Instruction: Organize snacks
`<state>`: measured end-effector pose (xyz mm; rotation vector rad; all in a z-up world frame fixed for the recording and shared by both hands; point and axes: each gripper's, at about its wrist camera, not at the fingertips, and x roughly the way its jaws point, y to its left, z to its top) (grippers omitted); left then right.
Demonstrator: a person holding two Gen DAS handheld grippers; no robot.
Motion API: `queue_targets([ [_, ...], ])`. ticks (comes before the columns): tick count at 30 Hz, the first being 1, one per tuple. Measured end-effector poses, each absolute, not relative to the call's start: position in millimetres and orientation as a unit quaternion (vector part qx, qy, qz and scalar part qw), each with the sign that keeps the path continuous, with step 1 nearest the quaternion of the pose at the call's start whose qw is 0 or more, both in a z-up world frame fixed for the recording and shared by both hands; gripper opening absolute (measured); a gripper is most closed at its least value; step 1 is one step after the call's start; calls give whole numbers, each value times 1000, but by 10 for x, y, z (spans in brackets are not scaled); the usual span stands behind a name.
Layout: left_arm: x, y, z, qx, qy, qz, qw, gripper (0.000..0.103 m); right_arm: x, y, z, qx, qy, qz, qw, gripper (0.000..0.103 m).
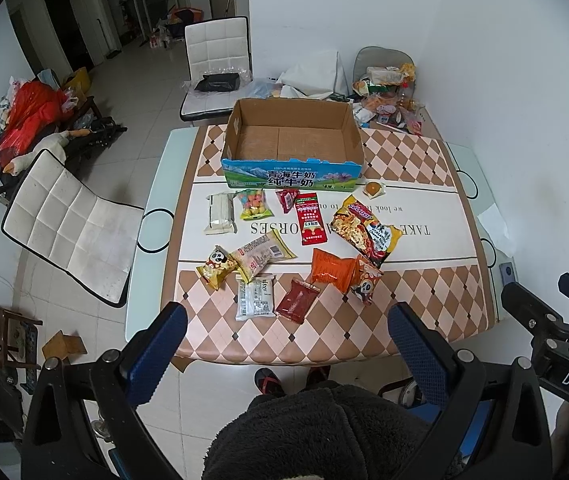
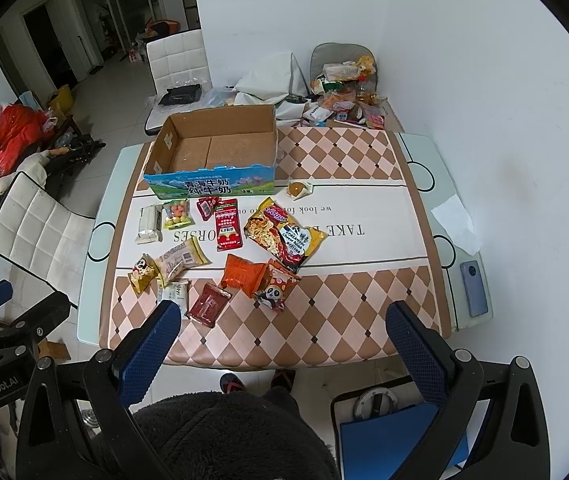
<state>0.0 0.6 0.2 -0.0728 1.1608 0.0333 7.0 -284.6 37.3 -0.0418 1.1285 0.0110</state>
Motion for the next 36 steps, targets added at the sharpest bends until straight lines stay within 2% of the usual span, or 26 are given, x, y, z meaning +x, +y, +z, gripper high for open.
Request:
queue_targets([
  [25,347,-40,255,-37,539,14,841,103,200,-2868,559,-15,526,9,850,103],
  [31,440,27,136,-37,522,40,851,103,209,-2923,378,-2,530,12,848,103],
  [36,664,233,-306,-46,536,72,840,103,496,-2873,-110,-4,553,10,833,103],
])
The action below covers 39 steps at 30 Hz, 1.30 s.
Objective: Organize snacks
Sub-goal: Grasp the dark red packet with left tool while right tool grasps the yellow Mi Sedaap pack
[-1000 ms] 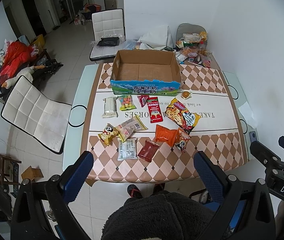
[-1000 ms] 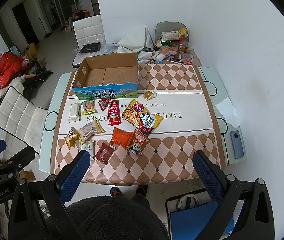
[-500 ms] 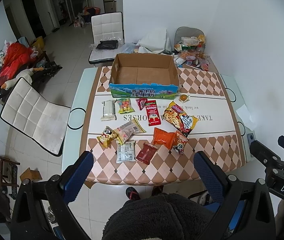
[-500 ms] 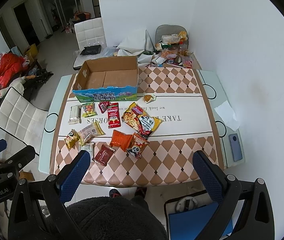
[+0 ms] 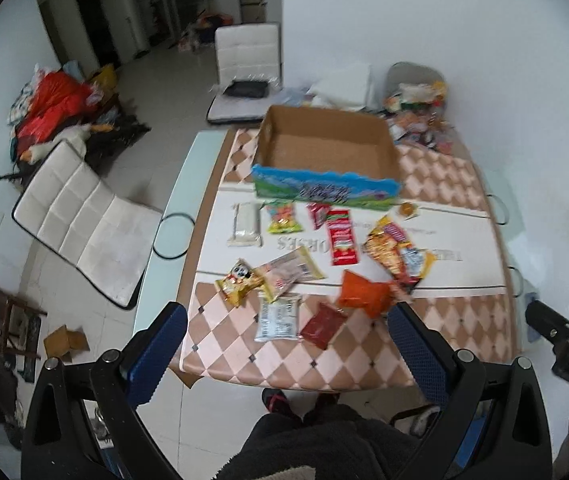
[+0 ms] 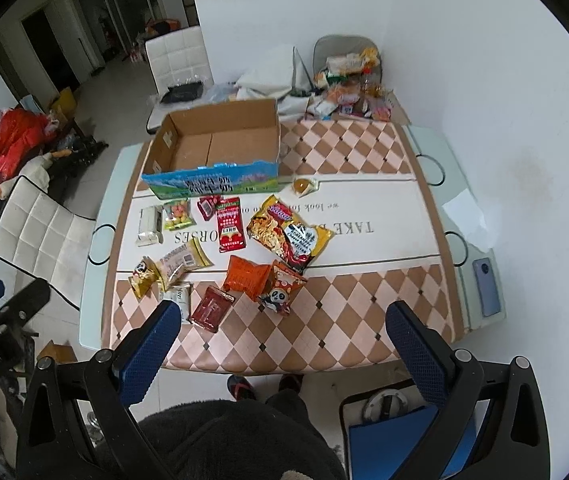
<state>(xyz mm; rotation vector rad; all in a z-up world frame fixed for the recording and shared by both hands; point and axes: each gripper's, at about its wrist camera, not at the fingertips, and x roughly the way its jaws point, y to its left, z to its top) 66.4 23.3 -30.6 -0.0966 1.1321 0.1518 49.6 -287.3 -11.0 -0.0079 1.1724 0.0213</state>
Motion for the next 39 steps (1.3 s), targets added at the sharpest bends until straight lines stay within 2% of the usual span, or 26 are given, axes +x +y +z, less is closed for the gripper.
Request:
queue_targets([
  [10,827,513,-1641,1,614,81,785,103,1312,-2627,-1761,-75,652,31,754,103],
  [17,1106,260,-2546,11,679,63,732,103,1665,-3088,-2981,71,736,10,674,103],
  [20,1208,126,-2933,5,707,49,706,98,1724,-3199,-3444,118,762,12,636,101],
  [24,1319,-59,-3335,19,735,29,677,94,1782,-3237,-3667,131,772,20,622,100],
  [26,1337,-146,-3448,35,738,26,673,94,1900,-3180,-3599,89,762,39,640,100],
  [31,1371,-308,-3705,33,748,25,663,94,2454,-2850,-3442,-119,716,86,682,100],
  [39,1418,-462,-3949,21,751,19,660,92,2927,-2350,-3839,-254,723,169,619,100],
])
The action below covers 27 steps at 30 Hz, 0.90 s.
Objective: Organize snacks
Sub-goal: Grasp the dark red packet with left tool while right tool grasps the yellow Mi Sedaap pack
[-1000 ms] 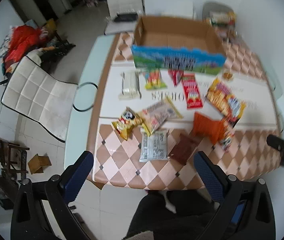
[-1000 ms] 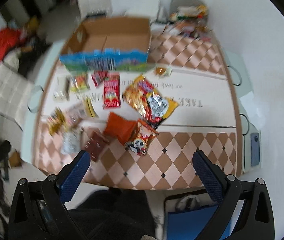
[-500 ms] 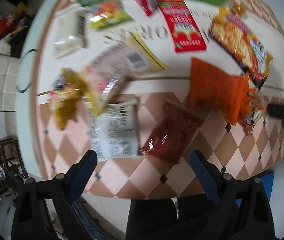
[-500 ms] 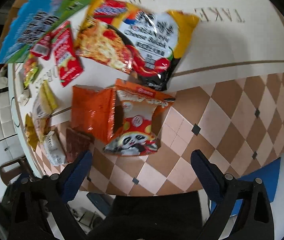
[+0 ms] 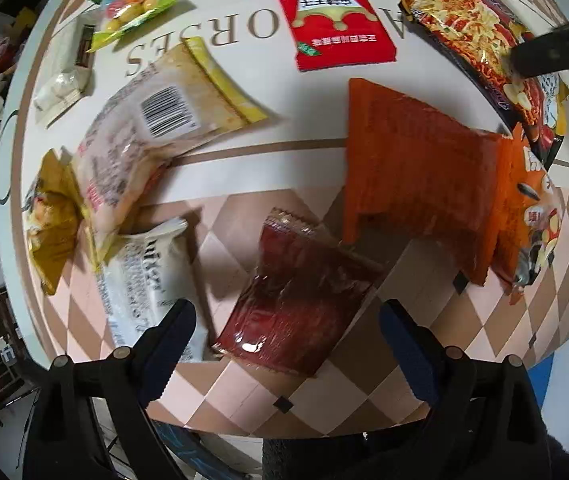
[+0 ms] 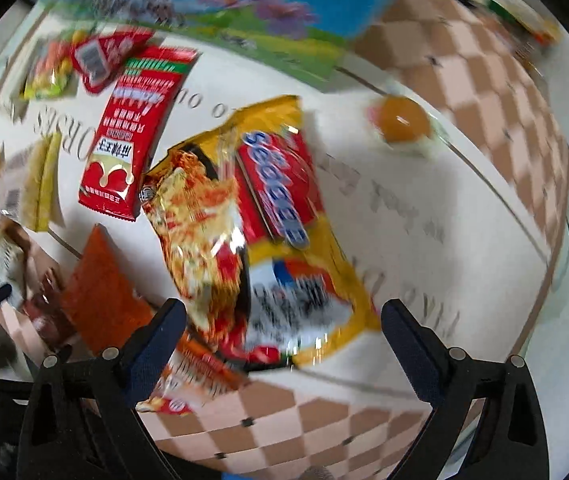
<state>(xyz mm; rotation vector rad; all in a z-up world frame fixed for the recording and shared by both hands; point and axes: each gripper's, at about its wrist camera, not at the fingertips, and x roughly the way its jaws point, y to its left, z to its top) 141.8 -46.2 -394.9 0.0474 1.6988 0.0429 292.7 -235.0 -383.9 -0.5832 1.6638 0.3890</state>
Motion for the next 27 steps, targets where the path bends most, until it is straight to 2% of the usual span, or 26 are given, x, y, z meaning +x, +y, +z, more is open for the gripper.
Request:
queue_targets([
  [2,1493,-484,-3981,22,753,19,657,80,2965,-2257,-3943,-265,730,180,604,100],
  [3,1507,-492,-4014,21,757,15,653,69,2970,-2208,-3997,-272,732,187,596,100],
  [4,1561,-499,-4068,18,760,13,650,64,2970,-2163,-4043,-277,734,193,589,100],
  [9,1630,-500,-4136,11,756,27,653,58,2942,-1945,-4284,-307,740,203,563,100],
  [11,1617,-381,-4147,-22,759,46,649,58,2934,-1925,-4303,-304,742,195,565,100],
  [13,1597,-231,-4194,-68,761,75,641,57,2958,-1966,-4319,-287,746,175,575,95],
  [15,1571,-54,-4267,-113,760,99,632,58,3020,-2113,-4281,-248,760,147,582,90],
  [18,1559,76,-4357,-156,759,111,622,60,3065,-2412,-4242,-152,794,107,579,90],
  [22,1665,108,-4451,-140,770,103,614,63,3044,-2621,-4256,-65,818,99,562,94],
  [27,1739,-106,-4586,-77,777,80,620,65,2961,-2705,-4135,-81,807,114,574,97],
])
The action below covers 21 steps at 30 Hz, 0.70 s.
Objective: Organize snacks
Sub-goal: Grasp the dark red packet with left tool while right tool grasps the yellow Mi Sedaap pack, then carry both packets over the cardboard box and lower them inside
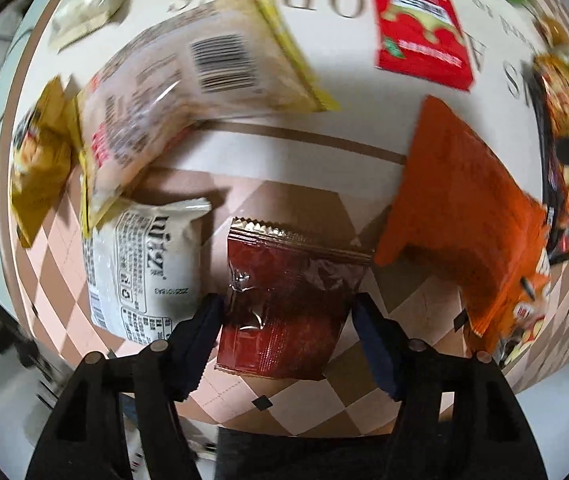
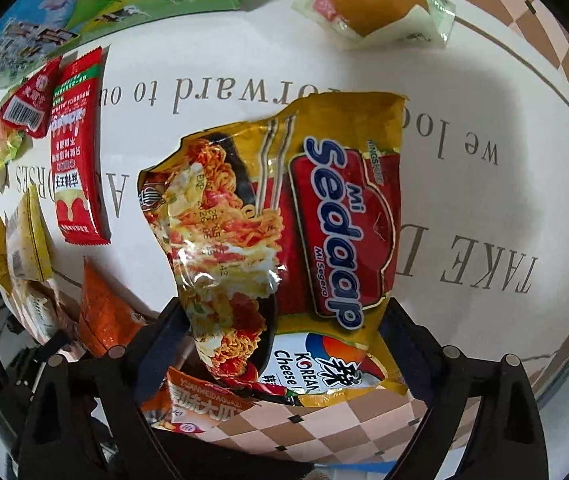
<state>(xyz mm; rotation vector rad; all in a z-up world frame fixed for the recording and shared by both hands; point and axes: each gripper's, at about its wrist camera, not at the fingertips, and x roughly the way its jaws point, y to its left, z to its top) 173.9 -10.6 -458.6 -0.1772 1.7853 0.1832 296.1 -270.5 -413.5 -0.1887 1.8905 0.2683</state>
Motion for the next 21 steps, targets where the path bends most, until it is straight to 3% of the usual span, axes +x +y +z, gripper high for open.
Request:
queue_targets([
  [3,1766,-154,-4630,-68,777,78,621,64,3002,-2498,-4083,-107,800,120,578,100],
  [5,1778,-153,-4653,-67,772,80,627,57,2983,-2365,-4101,-125,801,118,574,101],
  [8,1753,-224,-4607,-45,765,90,636,54,3017,-2245,-4138,-143,801,111,570,101],
  [11,1761,-225,-4629,-46,761,97,640,53,2899,-2203,-4212,-142,793,96,584,96],
  [14,1737,-132,-4427,-52,753,101,648,53,2841,-2348,-4185,-132,783,91,601,88],
  [21,1725,65,-3768,-78,712,91,692,53,2581,-2470,-3796,-50,789,99,605,88],
])
